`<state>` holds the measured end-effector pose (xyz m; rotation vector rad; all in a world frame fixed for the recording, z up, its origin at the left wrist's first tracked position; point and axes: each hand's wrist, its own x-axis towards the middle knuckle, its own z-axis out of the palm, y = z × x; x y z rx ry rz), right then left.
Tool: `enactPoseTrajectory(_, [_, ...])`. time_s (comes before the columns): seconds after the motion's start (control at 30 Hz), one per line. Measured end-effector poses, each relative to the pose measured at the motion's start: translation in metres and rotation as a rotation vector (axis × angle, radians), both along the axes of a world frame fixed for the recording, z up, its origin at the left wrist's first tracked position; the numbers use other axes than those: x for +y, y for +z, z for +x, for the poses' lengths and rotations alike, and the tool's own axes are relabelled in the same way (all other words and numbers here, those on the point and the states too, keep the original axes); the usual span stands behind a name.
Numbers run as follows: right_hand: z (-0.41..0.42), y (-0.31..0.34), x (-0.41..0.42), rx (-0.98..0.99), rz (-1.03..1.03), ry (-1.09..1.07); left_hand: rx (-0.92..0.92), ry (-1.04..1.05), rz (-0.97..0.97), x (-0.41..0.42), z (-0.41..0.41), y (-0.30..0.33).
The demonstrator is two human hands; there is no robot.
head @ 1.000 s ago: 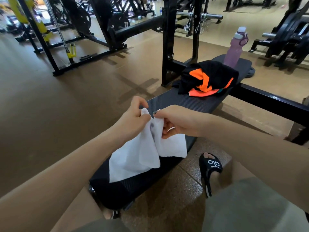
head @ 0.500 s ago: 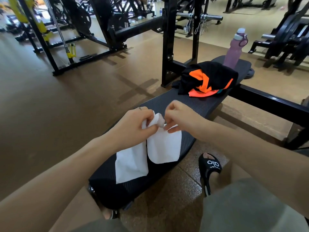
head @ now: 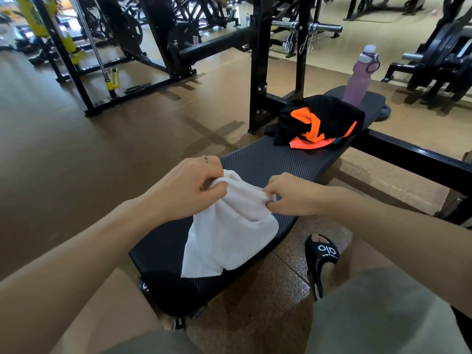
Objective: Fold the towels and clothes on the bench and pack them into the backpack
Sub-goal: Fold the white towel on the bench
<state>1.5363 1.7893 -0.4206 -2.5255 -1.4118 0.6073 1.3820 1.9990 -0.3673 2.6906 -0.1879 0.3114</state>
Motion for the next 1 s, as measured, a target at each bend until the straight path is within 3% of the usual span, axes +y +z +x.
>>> enactPoseTrajectory(0.23, [0.024, 0.031, -0.010, -0.440, 0.344, -0.096, 0.120, -0.070, 0.162, 0.021, -0.011, -0.008])
enactPoseTrajectory(0.37, [0.027, 0.054, -0.014, -0.428, 0.538, -0.184, 0.168, -0.068, 0.259, 0.028, -0.020, -0.025])
enactPoseTrajectory(0.47, [0.029, 0.064, -0.013, -0.464, 0.539, -0.199, 0.203, -0.020, 0.356, 0.030, -0.028, -0.031])
enactPoseTrajectory(0.67, [0.044, 0.083, -0.021, -0.372, 0.532, -0.273, 0.054, 0.070, 0.115, 0.047, -0.034, -0.015])
enactPoseTrajectory(0.83, [0.052, 0.081, -0.022, -0.383, 0.512, -0.328, -0.076, 0.145, 0.074, 0.045, -0.026, 0.000])
enactPoseTrajectory(1.0, [0.060, 0.076, -0.030, -0.383, 0.423, -0.318, -0.090, 0.148, 0.092, 0.057, -0.019, 0.005])
